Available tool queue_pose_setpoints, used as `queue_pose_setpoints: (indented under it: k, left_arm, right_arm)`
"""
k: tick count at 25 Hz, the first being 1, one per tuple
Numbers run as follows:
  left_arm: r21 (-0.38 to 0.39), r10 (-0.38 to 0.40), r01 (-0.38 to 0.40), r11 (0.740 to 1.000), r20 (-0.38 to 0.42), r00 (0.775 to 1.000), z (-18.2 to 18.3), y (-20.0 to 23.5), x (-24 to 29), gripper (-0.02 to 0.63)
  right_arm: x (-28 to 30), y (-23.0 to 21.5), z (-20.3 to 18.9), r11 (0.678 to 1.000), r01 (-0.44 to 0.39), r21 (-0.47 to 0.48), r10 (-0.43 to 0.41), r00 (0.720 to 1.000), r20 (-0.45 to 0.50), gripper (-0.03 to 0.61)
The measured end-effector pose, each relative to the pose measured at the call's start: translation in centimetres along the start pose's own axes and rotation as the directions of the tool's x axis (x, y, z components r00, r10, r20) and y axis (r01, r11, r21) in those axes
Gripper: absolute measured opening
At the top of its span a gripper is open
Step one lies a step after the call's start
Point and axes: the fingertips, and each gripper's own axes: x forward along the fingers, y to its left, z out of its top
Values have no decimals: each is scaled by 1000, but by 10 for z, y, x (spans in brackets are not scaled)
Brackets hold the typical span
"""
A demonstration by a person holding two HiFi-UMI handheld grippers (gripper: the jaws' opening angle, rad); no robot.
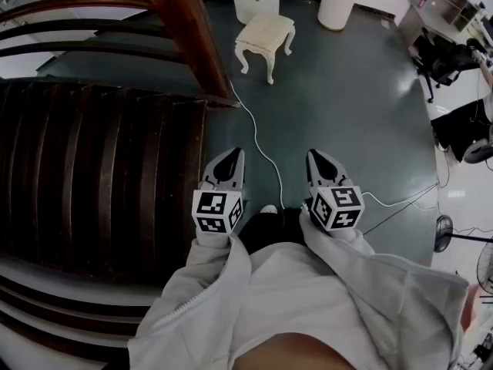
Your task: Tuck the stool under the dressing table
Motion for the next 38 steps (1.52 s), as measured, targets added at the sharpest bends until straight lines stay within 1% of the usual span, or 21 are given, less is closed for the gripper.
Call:
queue_pose_setpoints:
  k: [5, 9, 13, 17, 20, 24, 31, 35, 38]
  left_arm:
    - [-7, 13, -13, 1000, 5, 1000, 2, 8, -6, 20]
    - [-11, 9, -9, 1000, 7, 1000, 0, 16, -11, 20]
    - [-20, -4, 4, 1000, -11, 1000, -15, 16, -17, 20]
    - [-35, -22, 21, 999, -48, 999, -29, 12, -19, 20]
    - [-39, -29, 27, 999, -55, 998, -33, 14, -19, 19]
    - [-43, -18, 15, 999, -63, 998, -35, 22, -10, 20]
    - [-50, 40, -43, 998, -65, 997, -22, 57, 13, 20]
    - [-67, 57, -61, 996, -66, 996, -10, 81, 42, 20]
    - [-72, 57, -61, 996, -62, 996, 4, 94, 73, 20]
  right_arm:
    - [4, 8, 1, 1000, 1, 3, -1, 1000, -8, 49]
    - [11, 17, -1, 1000, 6, -6, -6, 1000, -17, 49]
    - [11, 30, -14, 1000, 6, -7, -6, 1000, -29, 49]
    - [9, 34, -25, 1000, 11, 10, -10, 999, -53, 49]
    - [14, 33, -27, 1000, 15, 12, -14, 998, -64, 49]
    - [30, 29, -29, 1000, 5, 3, -5, 997, -77, 49]
    - [73, 23, -9, 1000, -27, 7, 27, 997, -75, 49]
    - [108, 14, 9, 999, -38, 3, 38, 996, -80, 49]
    - [134, -1, 28, 999, -37, -2, 37, 996, -79, 49]
